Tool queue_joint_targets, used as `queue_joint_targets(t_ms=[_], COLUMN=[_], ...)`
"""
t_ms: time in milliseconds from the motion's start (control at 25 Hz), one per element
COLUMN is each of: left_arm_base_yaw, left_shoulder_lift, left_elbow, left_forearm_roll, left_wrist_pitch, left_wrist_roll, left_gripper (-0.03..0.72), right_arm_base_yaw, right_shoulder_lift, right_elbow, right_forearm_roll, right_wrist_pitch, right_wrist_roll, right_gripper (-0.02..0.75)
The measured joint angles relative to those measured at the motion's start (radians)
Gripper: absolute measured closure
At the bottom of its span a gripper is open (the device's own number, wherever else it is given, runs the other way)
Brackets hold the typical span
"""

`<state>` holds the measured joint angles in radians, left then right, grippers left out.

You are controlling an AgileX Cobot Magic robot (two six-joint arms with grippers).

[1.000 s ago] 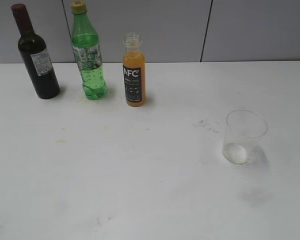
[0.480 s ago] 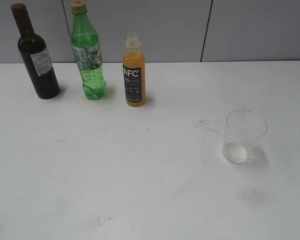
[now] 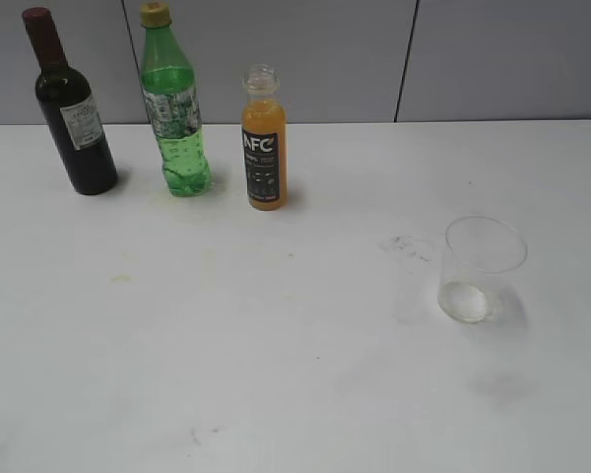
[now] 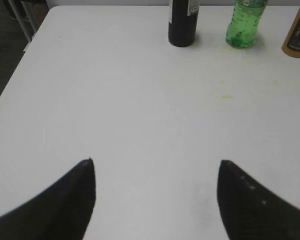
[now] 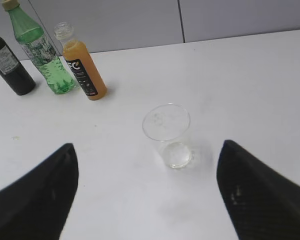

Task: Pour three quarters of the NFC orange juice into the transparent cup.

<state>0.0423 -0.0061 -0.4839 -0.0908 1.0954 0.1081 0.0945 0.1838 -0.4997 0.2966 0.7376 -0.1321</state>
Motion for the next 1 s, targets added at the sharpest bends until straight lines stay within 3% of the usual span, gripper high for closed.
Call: queue_joint_targets(t_ms=[280, 520, 720, 880, 1000], left_arm_base_yaw=[0.000, 0.000, 0.000, 0.000, 0.000], left_shoulder_lift=[0.000, 0.000, 0.000, 0.000, 0.000], left_elbow=[0.000, 0.000, 0.000, 0.000, 0.000], left_forearm_roll=[0.000, 0.000, 0.000, 0.000, 0.000], left_wrist_pitch=[0.000, 0.000, 0.000, 0.000, 0.000], left_wrist_roll=[0.000, 0.000, 0.000, 0.000, 0.000], left_gripper=[0.104, 0.104, 0.104, 0.104, 0.104], right_arm_base_yaw=[0.000, 0.032, 0.127, 0.258, 0.372], right_shoulder_lift=[0.356, 0.654, 0.823, 0.885, 0.887], right_elbow=[0.033, 0.040, 0.041, 0.082, 0.167], right_forearm_roll=[0.194, 0.368, 0.415, 0.422, 0.422], right_wrist_pitch=[-0.305, -0.475, -0.597, -0.738, -0.929], right_wrist_roll=[-0.184, -0.358, -0.399, -0.403, -0.392], right_gripper=[0.071, 0.072, 0.090, 0.104, 0.118])
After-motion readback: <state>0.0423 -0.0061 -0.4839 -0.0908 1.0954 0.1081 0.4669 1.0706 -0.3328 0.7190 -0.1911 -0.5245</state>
